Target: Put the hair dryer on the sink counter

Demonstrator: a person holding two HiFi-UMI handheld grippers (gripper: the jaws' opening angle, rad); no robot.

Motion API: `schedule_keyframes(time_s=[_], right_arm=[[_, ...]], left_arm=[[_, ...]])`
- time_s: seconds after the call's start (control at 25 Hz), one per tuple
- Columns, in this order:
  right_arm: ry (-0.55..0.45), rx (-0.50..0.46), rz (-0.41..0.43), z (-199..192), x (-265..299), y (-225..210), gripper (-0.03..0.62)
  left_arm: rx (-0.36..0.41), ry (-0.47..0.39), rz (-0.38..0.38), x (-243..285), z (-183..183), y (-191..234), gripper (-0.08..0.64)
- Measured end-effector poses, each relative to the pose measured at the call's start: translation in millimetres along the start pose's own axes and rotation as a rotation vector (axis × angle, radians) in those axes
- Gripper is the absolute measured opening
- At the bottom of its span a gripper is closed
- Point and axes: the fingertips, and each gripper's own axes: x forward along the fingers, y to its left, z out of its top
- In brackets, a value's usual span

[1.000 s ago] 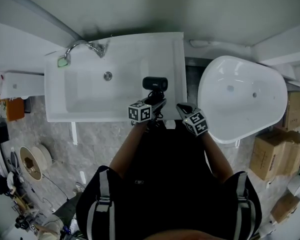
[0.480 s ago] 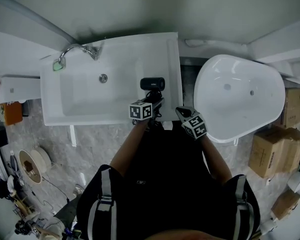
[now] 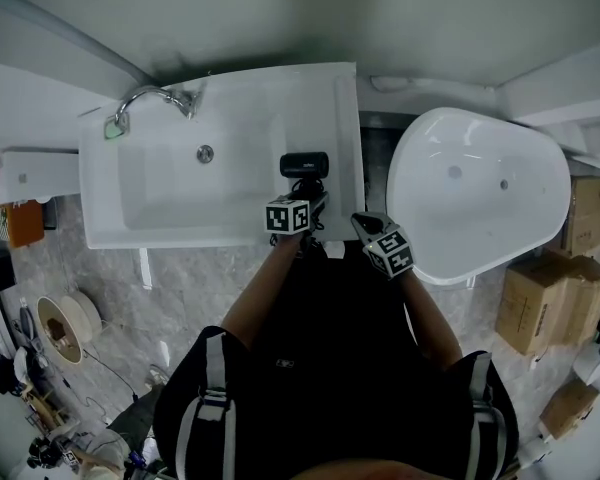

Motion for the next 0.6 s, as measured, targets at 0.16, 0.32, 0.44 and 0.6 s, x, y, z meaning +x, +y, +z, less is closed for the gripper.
schedule_keyframes(time_s=[0.16, 0.32, 0.44, 0.6], right_arm=[[-0.008, 0.0, 0.003, 1.0, 1.2, -0.6, 0.058], [0.011, 0.001, 0.008, -2.8, 3.8, 0.2, 0.058], [0.002, 0.003, 0.01, -3.3, 5.7, -0.9, 0.058], [0.012, 0.012, 0.009, -9.2, 4.1, -0.7, 0.058]], left_arm=[[0.033, 0.018, 0.035, 4.0, -2.6, 1.8, 0.241], [0.055, 0.03, 0.095, 8.7, -5.6, 4.2, 0.241], [0.061, 0.039, 0.13, 15.3, -9.3, 7.9, 0.239], [0.064, 0.051, 0.136, 18.0, -10.3, 7.1, 0.239]])
